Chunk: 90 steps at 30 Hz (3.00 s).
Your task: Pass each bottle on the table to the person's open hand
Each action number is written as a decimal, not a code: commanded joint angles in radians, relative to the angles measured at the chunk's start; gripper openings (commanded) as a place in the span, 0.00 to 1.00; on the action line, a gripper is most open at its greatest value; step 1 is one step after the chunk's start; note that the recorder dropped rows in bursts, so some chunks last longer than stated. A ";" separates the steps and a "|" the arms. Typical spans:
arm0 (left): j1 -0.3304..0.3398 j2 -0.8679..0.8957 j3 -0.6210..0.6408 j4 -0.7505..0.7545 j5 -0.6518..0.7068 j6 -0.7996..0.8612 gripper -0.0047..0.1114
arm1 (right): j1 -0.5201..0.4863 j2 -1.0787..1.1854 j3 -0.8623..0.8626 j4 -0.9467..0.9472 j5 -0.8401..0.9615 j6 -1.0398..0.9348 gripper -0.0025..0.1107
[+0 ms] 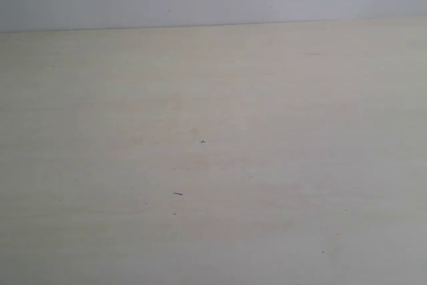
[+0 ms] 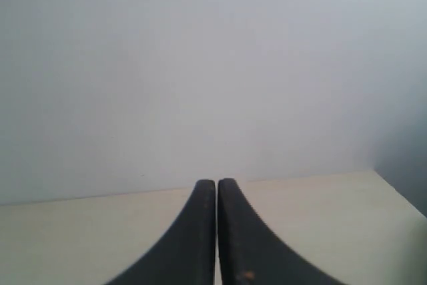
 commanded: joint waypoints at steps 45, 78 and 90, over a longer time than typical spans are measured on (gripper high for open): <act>0.002 -0.007 0.000 -0.001 -0.007 -0.004 0.04 | -0.051 -0.113 0.421 0.212 -0.196 -0.310 0.03; 0.002 -0.007 0.000 -0.001 -0.007 -0.004 0.04 | -0.051 -0.113 0.421 0.212 -0.192 -0.306 0.03; 0.002 -0.007 0.000 -0.001 -0.007 -0.004 0.04 | -0.051 -0.113 0.421 0.212 -0.192 -0.299 0.03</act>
